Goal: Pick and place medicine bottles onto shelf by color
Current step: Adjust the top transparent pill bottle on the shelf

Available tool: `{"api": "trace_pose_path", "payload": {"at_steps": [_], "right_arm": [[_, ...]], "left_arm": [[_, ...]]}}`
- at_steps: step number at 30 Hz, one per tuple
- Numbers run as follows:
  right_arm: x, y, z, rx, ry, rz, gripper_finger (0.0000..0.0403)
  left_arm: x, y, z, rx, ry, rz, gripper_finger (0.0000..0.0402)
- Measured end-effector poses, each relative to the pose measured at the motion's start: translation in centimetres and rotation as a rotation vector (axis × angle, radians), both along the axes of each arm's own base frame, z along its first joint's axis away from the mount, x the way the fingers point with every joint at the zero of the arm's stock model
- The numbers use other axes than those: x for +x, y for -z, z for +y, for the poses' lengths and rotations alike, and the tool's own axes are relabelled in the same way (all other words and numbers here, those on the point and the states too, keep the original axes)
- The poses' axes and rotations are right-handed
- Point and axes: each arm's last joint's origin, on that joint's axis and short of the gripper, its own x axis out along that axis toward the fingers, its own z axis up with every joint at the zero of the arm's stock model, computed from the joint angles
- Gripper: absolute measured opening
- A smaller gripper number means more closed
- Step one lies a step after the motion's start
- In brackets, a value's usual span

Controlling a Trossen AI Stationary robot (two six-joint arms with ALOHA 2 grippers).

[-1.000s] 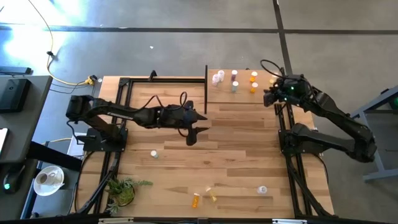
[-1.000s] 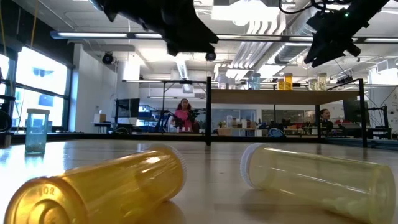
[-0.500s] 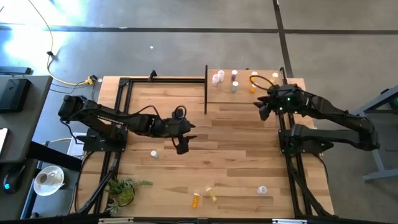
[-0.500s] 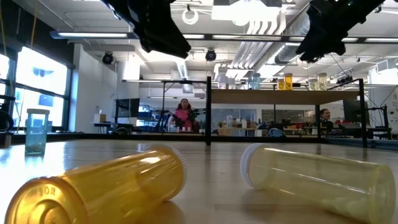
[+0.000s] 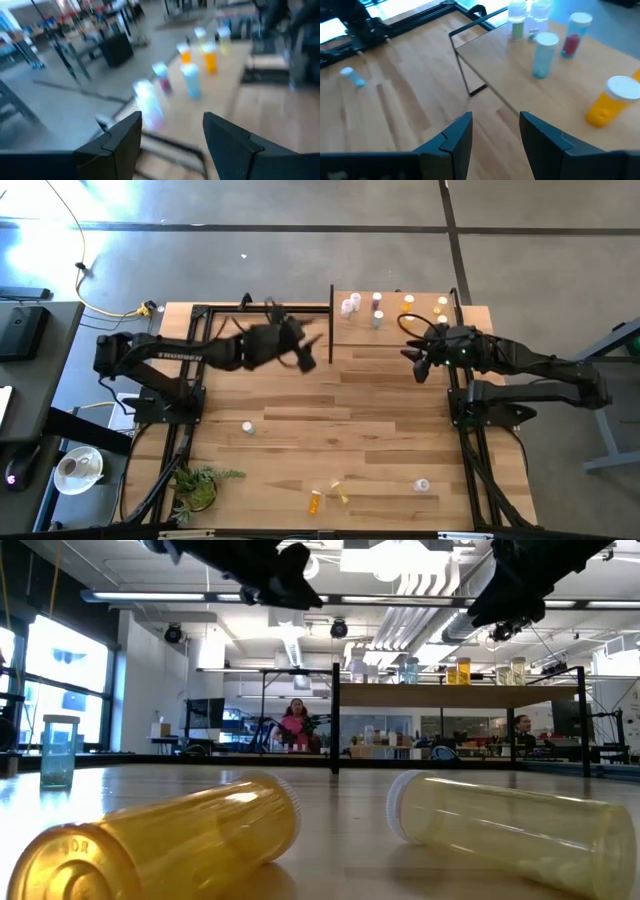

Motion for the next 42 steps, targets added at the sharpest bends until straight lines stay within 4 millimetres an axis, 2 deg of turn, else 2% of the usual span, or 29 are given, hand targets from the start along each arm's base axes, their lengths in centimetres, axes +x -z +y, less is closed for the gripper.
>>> {"api": "trace_pose_path", "payload": {"at_steps": [7, 11, 16, 23, 28, 31, 42], "right_arm": [[0.2, -0.6, -0.2, -0.109, 0.039, -0.024, 0.0154], [1.0, -2.0, -0.4, -0.211, 0.012, -0.138, 0.0154], [2.3, -3.5, -1.1, -0.334, 0.022, -0.156, 0.0154], [4.6, -5.9, -4.1, -0.405, 0.171, -0.054, 0.0154], [5.7, -6.9, -7.3, -0.352, 0.256, 0.054, 0.0154], [6.6, -7.5, -9.1, -0.307, 0.25, 0.085, 0.0154], [10.5, -6.9, -15.1, -0.225, 0.268, 0.26, 0.0154]], "left_arm": [[-1.4, -2.7, 5.5, 0.014, 0.045, -0.125, 0.0202], [-2.3, -3.1, 7.2, 0.016, 0.018, -0.132, 0.0202], [-3.4, -2.9, 8.9, 0.002, -0.039, -0.106, 0.0202], [-4.1, -1.4, 9.4, -0.088, -0.072, 0.015, 0.0202], [-4.2, -0.5, 8.9, -0.141, -0.065, 0.096, 0.0202], [-4.1, -0.3, 8.7, -0.154, -0.06, 0.116, 0.0202], [-4.3, 0.2, 8.6, -0.187, -0.064, 0.166, 0.0202]]}}
